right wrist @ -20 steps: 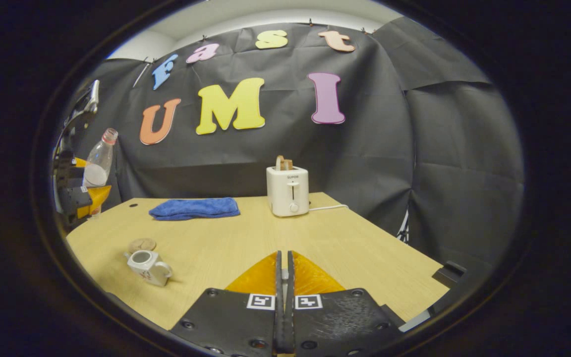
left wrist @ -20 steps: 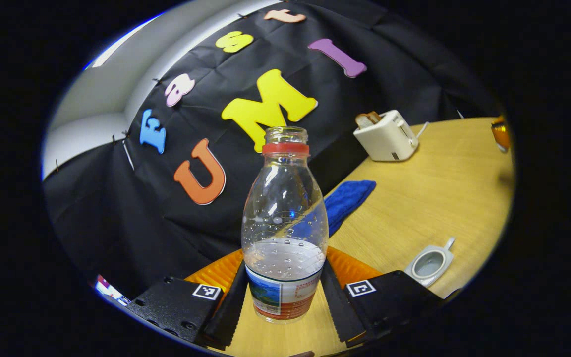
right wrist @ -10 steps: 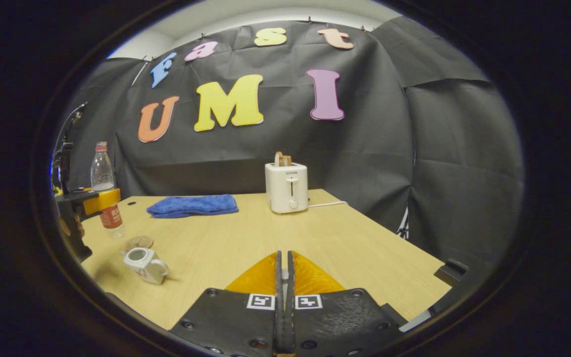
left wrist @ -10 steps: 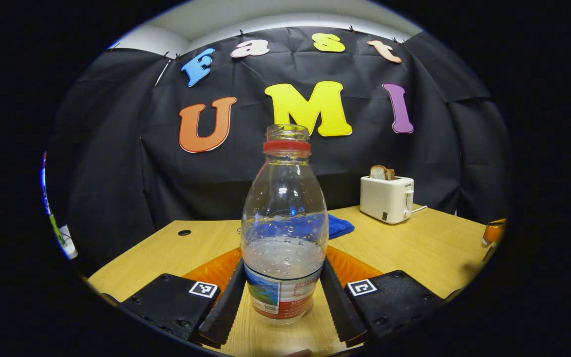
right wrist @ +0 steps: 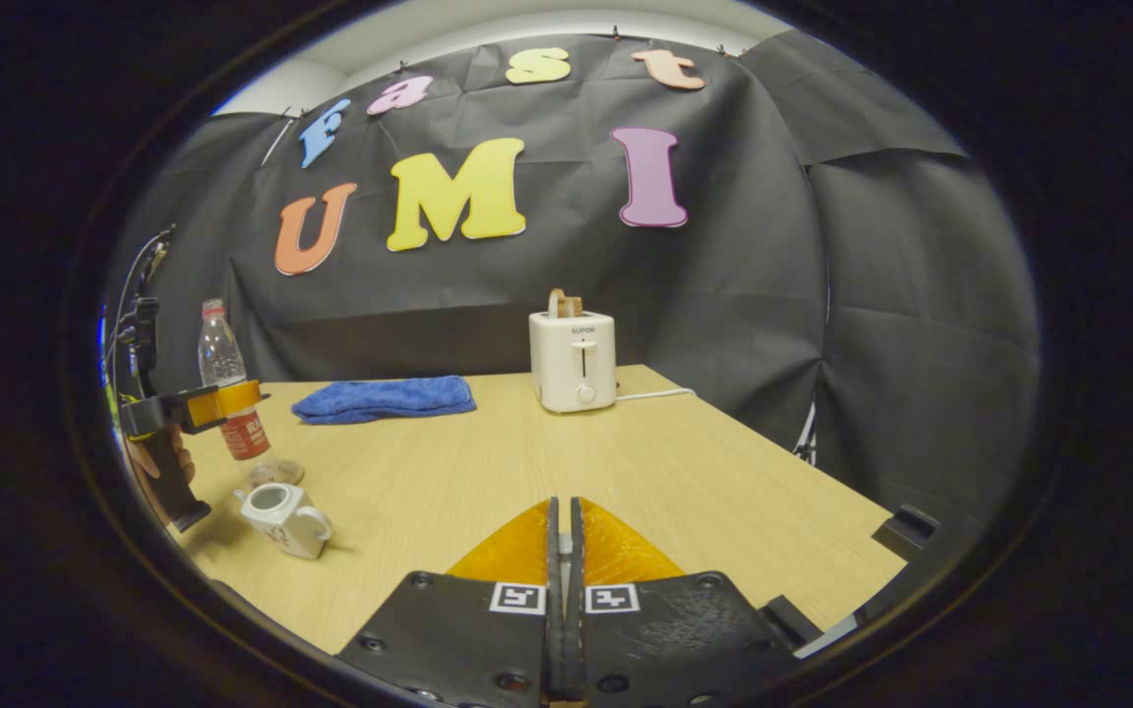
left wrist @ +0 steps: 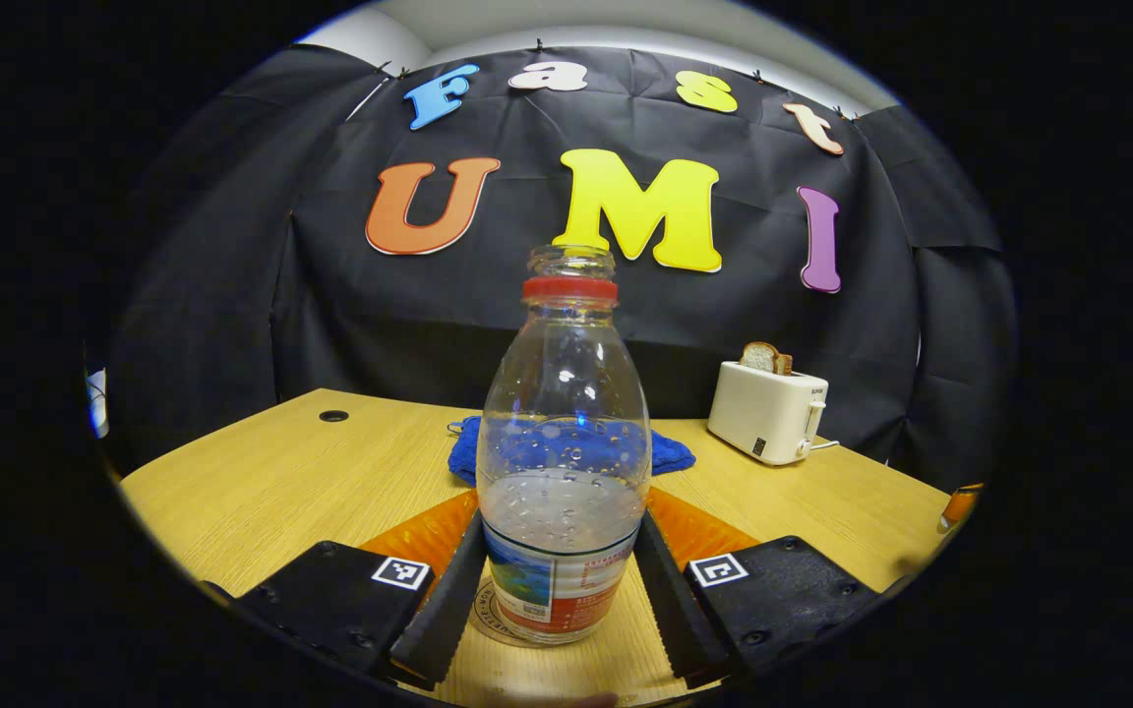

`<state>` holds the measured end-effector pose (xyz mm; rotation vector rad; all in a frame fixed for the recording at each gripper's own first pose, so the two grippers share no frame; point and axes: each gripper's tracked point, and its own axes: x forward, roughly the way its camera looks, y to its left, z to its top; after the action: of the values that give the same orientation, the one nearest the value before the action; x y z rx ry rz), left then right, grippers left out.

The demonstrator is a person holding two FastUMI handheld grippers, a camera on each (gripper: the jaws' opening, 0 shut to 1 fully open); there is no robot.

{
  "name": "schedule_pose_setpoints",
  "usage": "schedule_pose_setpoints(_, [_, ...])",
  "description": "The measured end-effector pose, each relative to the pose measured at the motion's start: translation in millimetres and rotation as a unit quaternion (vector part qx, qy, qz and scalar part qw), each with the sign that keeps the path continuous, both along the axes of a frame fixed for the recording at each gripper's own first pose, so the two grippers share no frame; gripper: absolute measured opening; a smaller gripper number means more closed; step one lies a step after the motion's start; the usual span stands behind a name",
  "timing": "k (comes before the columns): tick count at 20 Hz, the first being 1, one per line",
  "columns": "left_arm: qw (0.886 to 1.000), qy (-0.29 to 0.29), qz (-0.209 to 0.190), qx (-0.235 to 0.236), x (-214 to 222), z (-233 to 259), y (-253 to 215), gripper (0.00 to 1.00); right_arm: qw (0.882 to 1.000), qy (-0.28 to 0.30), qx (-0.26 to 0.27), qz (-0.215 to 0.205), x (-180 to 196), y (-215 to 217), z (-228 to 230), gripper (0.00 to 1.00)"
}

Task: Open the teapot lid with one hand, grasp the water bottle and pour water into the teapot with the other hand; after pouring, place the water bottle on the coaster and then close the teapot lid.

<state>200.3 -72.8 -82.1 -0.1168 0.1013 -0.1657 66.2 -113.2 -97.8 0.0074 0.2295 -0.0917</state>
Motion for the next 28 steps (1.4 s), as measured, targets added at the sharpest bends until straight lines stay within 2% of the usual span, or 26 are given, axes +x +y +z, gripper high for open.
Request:
schedule_pose_setpoints(6, [1.0, 0.004, -0.001, 0.003, 13.9, -9.4, 7.0, 0.82, 1.0, 0.008, -0.003, 0.009, 2.0, 8.2, -7.1, 0.0])
schedule_pose_setpoints(15, [1.0, 0.006, -0.016, 0.0, 9.5, -9.3, 9.6, 0.83, 1.0, 0.014, -0.003, 0.019, 3.2, 16.5, -13.3, 0.0])
schedule_pose_setpoints(16, [1.0, 0.008, -0.021, 0.004, 8.2, -11.5, 8.8, 0.94, 1.0, 0.015, -0.004, 0.019, 3.9, 16.1, -13.2, 0.0])
schedule_pose_setpoints(17, [1.0, 0.007, -0.021, 0.009, 6.9, -13.1, 9.3, 0.88, 1.0, 0.014, -0.004, 0.018, 4.3, 15.8, -12.2, 0.0])
schedule_pose_setpoints(18, [1.0, 0.005, -0.023, 0.016, 6.7, -14.1, 8.7, 0.92, 1.0, 0.014, -0.004, 0.018, 3.5, 15.2, -12.5, 0.0])
schedule_pose_setpoints(22, [0.999, -0.004, -0.022, 0.031, 0.3, -15.5, 11.1, 0.94, 1.0, 0.01, -0.005, 0.018, 2.7, 15.5, -9.9, 0.0])
schedule_pose_setpoints(28, [1.0, -0.018, -0.014, 0.021, -13.1, -14.2, 14.1, 0.94, 1.0, 0.002, -0.013, 0.022, 0.3, 23.7, -5.3, 0.0])
